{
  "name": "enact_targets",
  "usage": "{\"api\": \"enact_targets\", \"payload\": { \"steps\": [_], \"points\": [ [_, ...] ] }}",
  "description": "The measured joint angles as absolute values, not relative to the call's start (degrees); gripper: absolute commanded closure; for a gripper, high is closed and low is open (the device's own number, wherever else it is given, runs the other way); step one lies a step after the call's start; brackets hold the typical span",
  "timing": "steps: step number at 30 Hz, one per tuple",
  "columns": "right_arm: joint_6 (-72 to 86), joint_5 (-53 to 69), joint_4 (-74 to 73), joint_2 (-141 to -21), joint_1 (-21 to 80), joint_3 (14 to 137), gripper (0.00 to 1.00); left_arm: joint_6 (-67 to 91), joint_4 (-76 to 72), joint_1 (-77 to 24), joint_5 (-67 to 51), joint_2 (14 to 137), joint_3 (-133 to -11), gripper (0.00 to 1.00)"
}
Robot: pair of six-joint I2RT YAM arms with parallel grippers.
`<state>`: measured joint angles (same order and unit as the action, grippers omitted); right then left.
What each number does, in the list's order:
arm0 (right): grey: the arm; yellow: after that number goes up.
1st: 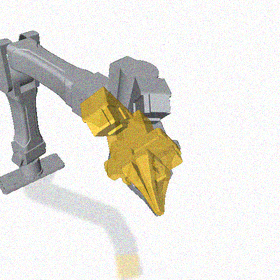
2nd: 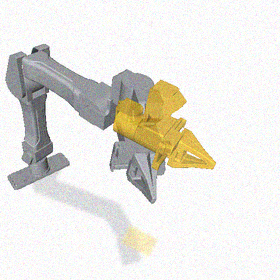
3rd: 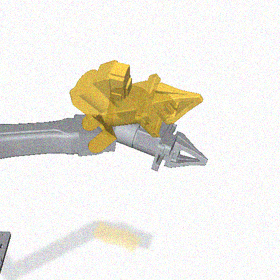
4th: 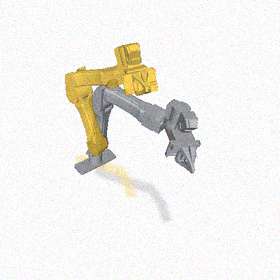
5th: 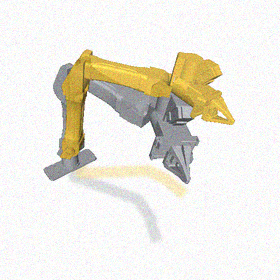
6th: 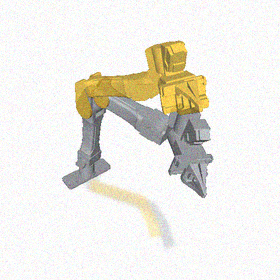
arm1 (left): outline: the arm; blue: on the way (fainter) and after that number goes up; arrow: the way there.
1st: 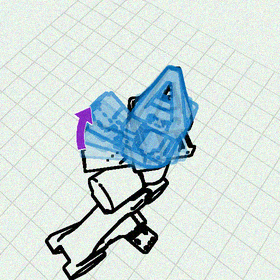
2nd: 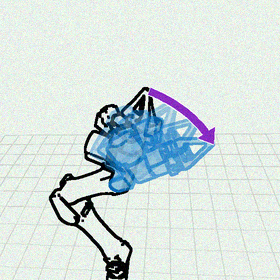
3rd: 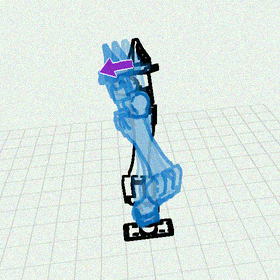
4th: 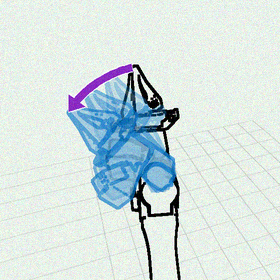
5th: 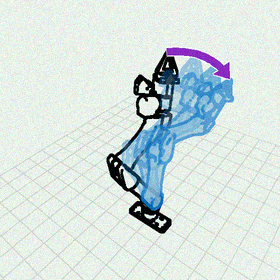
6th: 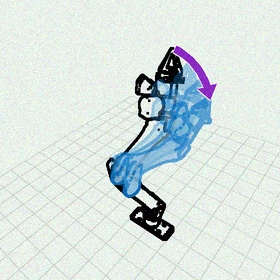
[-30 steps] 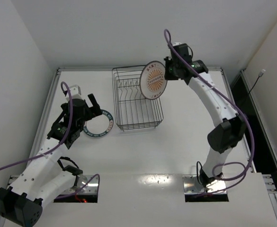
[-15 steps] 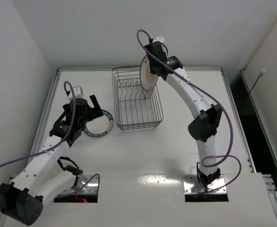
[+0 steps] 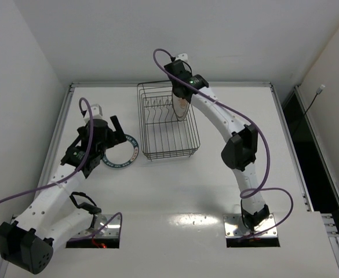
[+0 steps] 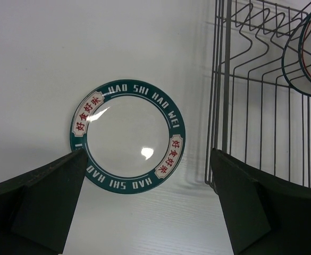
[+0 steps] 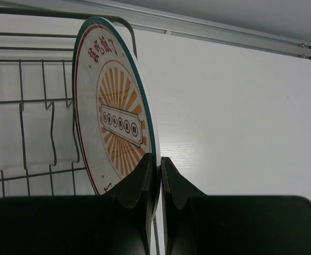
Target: Load the plates into the dish rack
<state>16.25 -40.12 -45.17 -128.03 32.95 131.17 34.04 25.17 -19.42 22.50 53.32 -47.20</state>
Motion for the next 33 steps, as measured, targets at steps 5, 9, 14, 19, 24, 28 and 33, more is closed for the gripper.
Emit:
{"api": "enact_targets", "payload": {
  "steps": [5, 9, 14, 19, 24, 28, 33],
  "points": [
    [16.29, -38.52, -44.64, -128.46, 34.22, 130.93, 0.98, 34.0, 25.41, -19.42, 22.94, 53.32, -47.94, 0.0],
    [16.69, -36.45, -44.12, -128.46, 34.83, 130.52, 0.91, 33.93, 25.8, -19.42, 23.27, 53.32, -48.05, 0.0],
    [18.83, -30.72, -44.91, -128.46, 34.76, 129.43, 0.85, 34.96, 27.16, -19.4, 24.47, 53.43, -48.05, 0.0],
    [20.08, -23.66, -44.27, -127.44, 34.15, 124.44, 0.73, 39.29, 27.73, -18.9, 24.82, 53.71, -46.46, 0.0],
    [21.19, -17.08, -46.04, -126.98, 33.69, 123.44, 0.43, 43.88, 27.77, -17.04, 24.93, 55.42, -43.13, 0.0],
    [21.41, -13.74, -47.7, -124.07, 33.15, 123.42, 0.0, 46.87, 26.7, -12.19, 22.55, 56.42, -39.18, 0.0],
    [21.1, -8.34, -47.57, -115.02, 32.69, 122.69, 0.0, 51.16, 21.91, -5.32, 16.05, 56.88, -34.83, 0.0]
  ]
}}
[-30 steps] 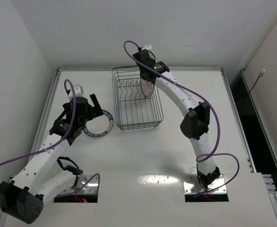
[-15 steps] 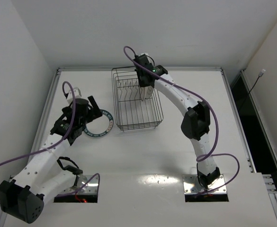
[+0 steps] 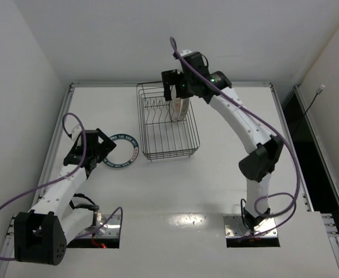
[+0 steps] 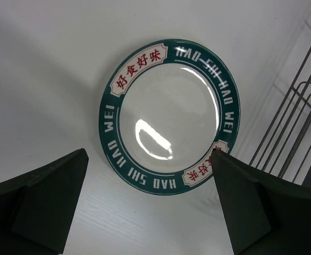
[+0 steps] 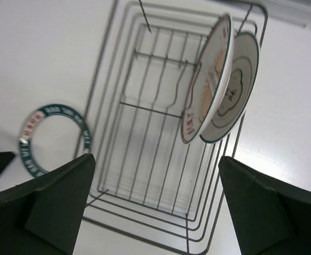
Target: Load the plates into the dish rack
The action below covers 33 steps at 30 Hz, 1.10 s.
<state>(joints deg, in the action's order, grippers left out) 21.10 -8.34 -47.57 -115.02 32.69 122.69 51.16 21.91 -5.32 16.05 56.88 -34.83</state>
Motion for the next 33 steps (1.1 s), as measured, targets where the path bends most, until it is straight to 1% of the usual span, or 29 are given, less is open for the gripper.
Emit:
{"api": "enact_targets", "payload": {
  "steps": [4, 9, 12, 13, 15, 16, 18, 19, 20, 22, 23, 25, 26, 27, 31, 33],
  "points": [
    [20.88, -4.25, -46.57, -108.03, 31.53, 122.72, 0.0, 55.53, 15.66, -2.37, 9.98, 59.24, -30.57, 0.0],
    [20.47, 0.21, -47.44, -105.93, 29.1, 122.87, 0.0, 61.17, 8.67, 1.74, 3.92, 61.34, -22.9, 0.0],
    [20.1, 1.65, -49.39, -105.91, 27.73, 122.58, 0.0, 64.66, 3.09, 3.22, 1.67, 61.95, -19.62, 0.04],
    [19.9, 1.89, -49.65, -105.75, 27.35, 122.23, 0.0, 65.39, 1.15, 3.42, 1.26, 62.52, -19.27, 0.07],
    [19.66, 2.22, -50.24, -105.25, 26.55, 120.99, 0.0, 66.83, -2.42, 3.49, 0.4, 64.36, -18.72, 0.16],
    [19.57, 2.31, -50.5, -104.84, 26.24, 120.25, 0.0, 67.33, -4.6, 3.49, -0.01, 65.54, -18.41, 0.27],
    [19.46, 2.33, -51.37, -103.85, 25.76, 118.91, 0.0, 68.53, -8.88, 3.49, -1.3, 68.07, -17.89, 0.41],
    [19.44, 2.33, -51.51, -103.33, 25.5, 118.21, 0.0, 68.75, -10.48, 3.49, -1.83, 68.84, -17.47, 0.46],
    [19.42, 2.33, -51.72, -102.69, 25.19, 117.62, 0.0, 69.32, -11.7, 3.49, -2.2, 69.54, -16.97, 0.56],
    [19.42, 2.44, -51.99, -101.56, 24.67, 116.49, 0.0, 69.89, -13.08, 3.49, -2.74, 70.08, -16.23, 0.65],
    [19.42, 2.61, -52.01, -100.92, 24.43, 115.77, 0.0, 69.84, -13.21, 3.49, -2.92, 70.3, -15.94, 0.76],
    [19.4, 3.03, -52.29, -99.9, 23.97, 114.52, 0.0, 69.84, -13.28, 3.49, -3.25, 70.3, -15.49, 0.89],
    [19.4, 3.27, -52.49, -99.48, 23.62, 114.04, 0.0, 69.6, -13.02, 3.49, -3.49, 70.08, -15.49, 0.99],
    [19.4, 3.44, -52.58, -99.31, 23.42, 113.8, 0.0, 69.6, -12.97, 3.49, -3.57, 69.71, -15.53, 1.0],
    [19.4, 5.61, -52.31, -98.65, 22.31, 112.38, 0.03, 68.84, -9.54, 3.92, -3.57, 65.84, -17.8, 1.0],
    [19.38, 7.64, -51.94, -98.5, 21.76, 111.37, 0.07, 67.85, -6.04, 4.29, -3.22, 63.68, -21.34, 1.0]
  ]
}}
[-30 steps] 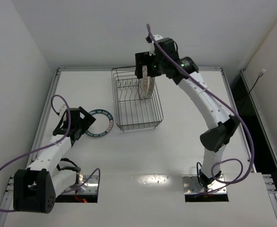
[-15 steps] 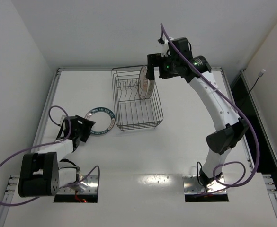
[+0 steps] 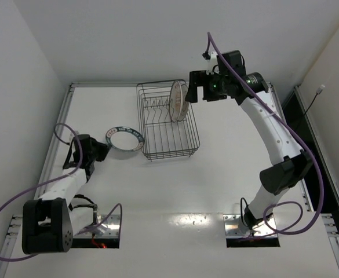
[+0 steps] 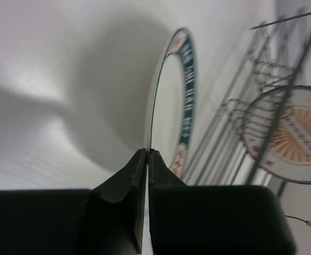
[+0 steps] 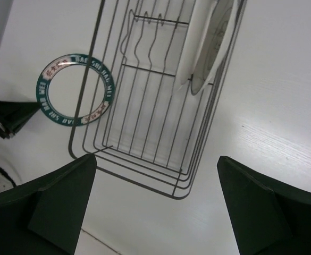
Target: Load the plates into the dish rack
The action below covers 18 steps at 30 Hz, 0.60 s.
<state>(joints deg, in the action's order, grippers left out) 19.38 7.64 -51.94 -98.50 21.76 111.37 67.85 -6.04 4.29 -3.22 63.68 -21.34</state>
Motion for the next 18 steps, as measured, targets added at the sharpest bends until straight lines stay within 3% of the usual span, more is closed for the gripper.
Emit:
{"api": "enact_targets", "payload": {
  "steps": [9, 18],
  "points": [
    [21.26, 28.12, -42.65, -98.08, 20.12, 104.27, 0.18, 61.76, 3.64, 5.61, -2.76, 55.94, -41.01, 1.0],
    [34.24, 50.7, -22.5, -98.02, 18.68, 93.06, 0.19, 59.57, 6.55, 5.63, -15.44, 53.34, -44.53, 1.0]
  ]
}}
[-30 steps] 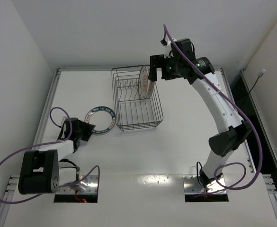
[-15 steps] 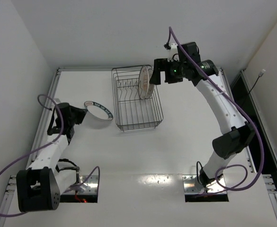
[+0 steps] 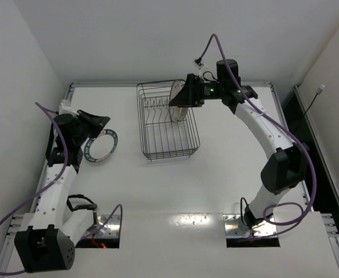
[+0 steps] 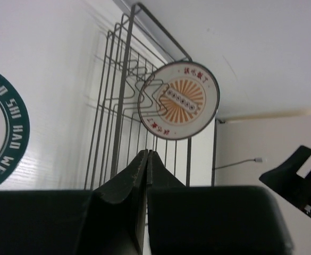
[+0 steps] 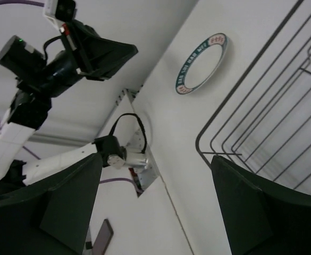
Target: Load the plates into the dish rack
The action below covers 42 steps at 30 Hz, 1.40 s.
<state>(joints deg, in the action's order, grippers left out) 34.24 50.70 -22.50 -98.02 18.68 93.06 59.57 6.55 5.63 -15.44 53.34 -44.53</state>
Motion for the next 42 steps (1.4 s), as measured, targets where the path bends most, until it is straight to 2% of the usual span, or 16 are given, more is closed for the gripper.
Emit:
{"api": "enact_targets", "payload": {
  "steps": [6, 7, 10, 15, 17, 19, 22, 29, 34, 37, 38, 40, 41, 42],
  "points": [
    [39.2, 55.13, -16.03, -98.06, 18.5, 90.76, 0.19, 58.06, 12.03, 5.63, -16.01, 52.1, -44.53, 0.99],
    [39.57, 55.59, -15.44, -98.06, 18.5, 90.76, 0.19, 57.8, 13.47, 5.63, -14.7, 51.9, -44.38, 0.81],
    [40.4, 56.21, -14.44, -98.06, 18.5, 90.74, 0.19, 57.84, 14.79, 5.87, -11.9, 51.37, -41.47, 0.46],
    [40.91, 56.84, -13.72, -98.06, 18.37, 90.17, 0.17, 64.99, 13.41, 9.3, -11.16, 51.66, -26.61, 0.4],
    [40.99, 57.17, -13.54, -98.06, 18.2, 89.69, 0.17, 68.42, 13.41, 10.9, -11.07, 52.01, -20.51, 0.34],
    [41.01, 57.25, -13.41, -98.06, 18.09, 89.01, 0.17, 70.67, 14.28, 11.7, -10.59, 52.49, -17.58, 0.24],
    [41.04, 57.52, -13.32, -98.06, 17.74, 87.96, 0.17, 72.64, 13.52, 12.23, -9.02, 53.3, -17.65, 0.21],
    [41.06, 57.6, -13.34, -98.06, 17.08, 87.33, 0.16, 74.26, 11.79, 12.49, -4.34, 55.24, -18.79, 0.21],
    [41.1, 57.76, -13.32, -98.06, 16.62, 87.33, 0.16, 76.69, 7.49, 12.56, -3.09, 58.74, -17.19, 0.25],
    [41.3, 58.0, -13.34, -98.06, 16.16, 87.33, 0.16, 78.13, 4.82, 12.58, -2.83, 60.05, -16.8, 0.37],
    [41.41, 58.08, -13.32, -98.06, 15.92, 87.33, 0.16, 78.52, 3.97, 12.58, -2.7, 60.6, -16.69, 0.47],
    [41.47, 58.28, -13.28, -98.06, 15.57, 87.33, 0.16, 78.98, 2.17, 12.58, -2.17, 62.0, -16.45, 0.59],
    [41.5, 58.37, -13.28, -98.06, 15.4, 87.33, 0.16, 79.22, 0.8, 12.58, -2.04, 62.89, -16.05, 0.72],
    [41.65, 58.48, -13.23, -98.06, 15.16, 87.33, 0.16, 79.7, -0.49, 12.58, -1.98, 63.79, -15.57, 0.79]
  ]
}}
